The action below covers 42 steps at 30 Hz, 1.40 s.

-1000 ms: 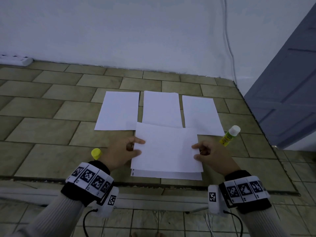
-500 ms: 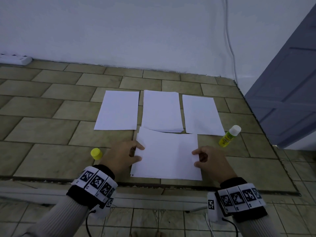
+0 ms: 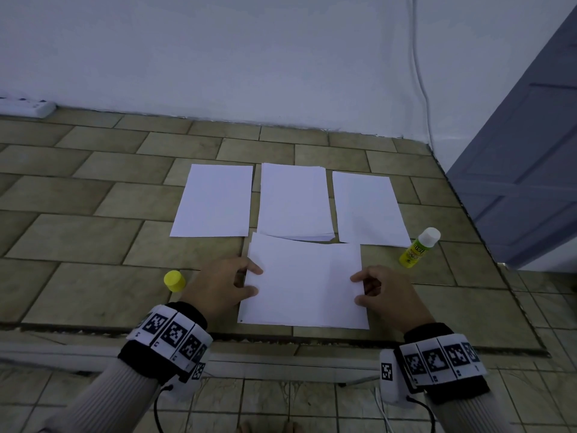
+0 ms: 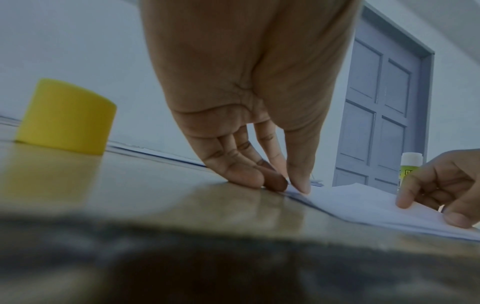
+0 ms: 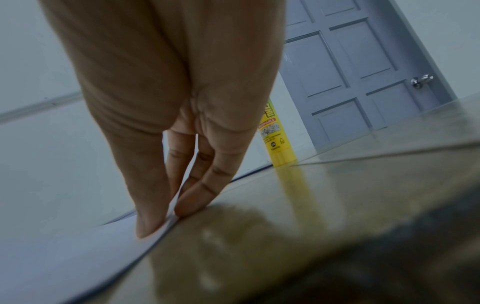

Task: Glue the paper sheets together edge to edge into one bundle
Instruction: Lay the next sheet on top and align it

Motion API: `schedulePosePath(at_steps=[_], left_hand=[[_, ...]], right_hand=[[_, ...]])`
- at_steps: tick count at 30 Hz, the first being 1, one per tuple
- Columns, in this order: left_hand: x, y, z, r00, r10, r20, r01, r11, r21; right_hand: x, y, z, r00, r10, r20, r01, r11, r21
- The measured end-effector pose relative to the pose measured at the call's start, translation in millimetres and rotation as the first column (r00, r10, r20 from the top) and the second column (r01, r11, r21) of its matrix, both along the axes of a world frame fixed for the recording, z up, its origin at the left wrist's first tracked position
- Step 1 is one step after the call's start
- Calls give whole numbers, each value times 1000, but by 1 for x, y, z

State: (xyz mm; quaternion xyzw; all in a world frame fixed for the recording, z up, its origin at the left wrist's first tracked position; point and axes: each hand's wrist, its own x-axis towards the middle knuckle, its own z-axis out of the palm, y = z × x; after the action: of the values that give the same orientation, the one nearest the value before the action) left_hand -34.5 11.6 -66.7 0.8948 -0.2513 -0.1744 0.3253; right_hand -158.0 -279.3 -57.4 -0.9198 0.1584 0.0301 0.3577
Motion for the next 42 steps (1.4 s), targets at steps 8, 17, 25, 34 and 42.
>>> schedulePosePath(at_steps=[8,17,25,34,42], left_hand=[[0,1,-1,1000,9,-7,-9,1000,-4],[-2,3,-2,1000,23,2,-23,1000,8],[-2,4,-2,1000,19,9,-19,1000,15],[-2,1,-2,1000,-15,25,12,995,100],[-6,-13,-8,957,-91,274,11,959,282]], right_hand=[[0,0,-1,1000,14,1,-14,1000,-2],[-1,-1,0,1000,30,6,-30,999,-10],[-1,1,3,999,41,-14,-42,999,-28],[2,5,2,997,38,-60,-43,996,-79],[1,18,11,989,55,-136,-105,914,-393]])
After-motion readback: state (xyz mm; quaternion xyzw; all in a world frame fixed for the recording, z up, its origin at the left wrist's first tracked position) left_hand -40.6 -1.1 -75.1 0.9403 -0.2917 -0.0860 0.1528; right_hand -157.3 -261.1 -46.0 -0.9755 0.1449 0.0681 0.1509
